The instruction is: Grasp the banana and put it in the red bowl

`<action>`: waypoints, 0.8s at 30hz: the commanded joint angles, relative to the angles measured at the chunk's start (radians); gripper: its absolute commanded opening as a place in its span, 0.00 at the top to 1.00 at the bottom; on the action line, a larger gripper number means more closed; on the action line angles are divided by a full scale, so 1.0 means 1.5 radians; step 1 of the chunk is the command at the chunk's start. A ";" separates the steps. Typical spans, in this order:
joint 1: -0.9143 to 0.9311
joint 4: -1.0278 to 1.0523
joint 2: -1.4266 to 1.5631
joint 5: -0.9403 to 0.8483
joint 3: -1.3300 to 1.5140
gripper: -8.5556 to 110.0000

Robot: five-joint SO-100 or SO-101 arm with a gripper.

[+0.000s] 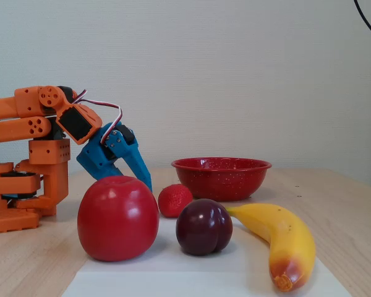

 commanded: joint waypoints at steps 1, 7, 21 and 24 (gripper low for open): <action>-0.005 0.002 0.012 0.001 0.006 0.92; -0.005 0.002 0.012 0.000 0.006 0.92; -0.003 0.003 -0.019 0.016 -0.009 0.92; -0.005 0.007 -0.052 0.016 -0.043 0.92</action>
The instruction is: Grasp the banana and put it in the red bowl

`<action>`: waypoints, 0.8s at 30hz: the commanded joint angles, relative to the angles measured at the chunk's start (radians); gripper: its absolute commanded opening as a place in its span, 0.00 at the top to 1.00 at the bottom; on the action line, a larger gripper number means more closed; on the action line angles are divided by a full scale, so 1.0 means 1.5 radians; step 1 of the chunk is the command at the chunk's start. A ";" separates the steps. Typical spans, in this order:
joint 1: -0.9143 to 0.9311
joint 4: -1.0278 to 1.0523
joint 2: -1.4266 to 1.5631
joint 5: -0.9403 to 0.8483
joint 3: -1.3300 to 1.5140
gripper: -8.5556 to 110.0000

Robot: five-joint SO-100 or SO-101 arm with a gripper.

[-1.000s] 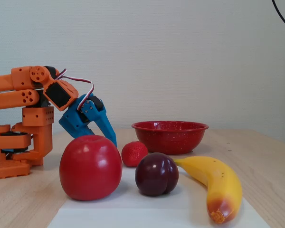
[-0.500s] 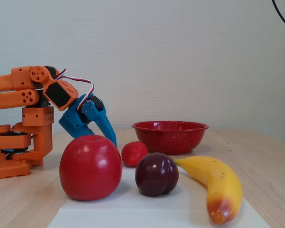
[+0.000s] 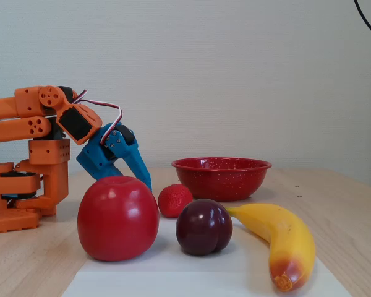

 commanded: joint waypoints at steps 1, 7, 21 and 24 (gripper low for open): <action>-0.005 0.012 -0.048 0.016 -0.045 0.92; -0.009 0.074 -0.132 0.016 -0.160 0.92; -0.022 0.181 -0.383 0.057 -0.491 0.92; -0.032 0.226 -0.456 0.063 -0.585 0.92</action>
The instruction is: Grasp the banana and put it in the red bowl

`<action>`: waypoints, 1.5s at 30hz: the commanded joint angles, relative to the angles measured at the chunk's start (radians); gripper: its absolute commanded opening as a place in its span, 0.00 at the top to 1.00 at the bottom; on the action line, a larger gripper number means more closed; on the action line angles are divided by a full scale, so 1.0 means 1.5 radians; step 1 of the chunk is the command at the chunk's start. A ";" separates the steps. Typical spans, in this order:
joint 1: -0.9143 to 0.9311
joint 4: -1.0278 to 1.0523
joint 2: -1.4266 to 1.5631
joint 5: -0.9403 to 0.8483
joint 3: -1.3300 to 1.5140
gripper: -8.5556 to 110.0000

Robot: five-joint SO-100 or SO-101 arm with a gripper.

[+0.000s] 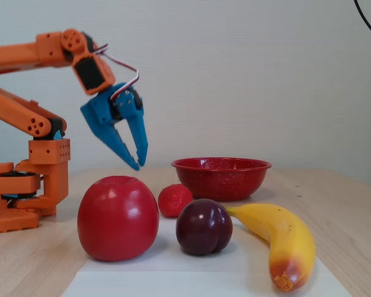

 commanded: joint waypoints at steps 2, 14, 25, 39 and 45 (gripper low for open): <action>-0.029 0.043 -0.071 0.027 -0.155 0.92; -0.117 0.205 -0.381 0.092 -0.543 0.92; -0.175 0.305 -0.603 0.160 -0.842 0.92; -0.210 0.376 -0.848 0.205 -1.130 0.92; -0.219 0.388 -0.937 0.205 -1.231 0.91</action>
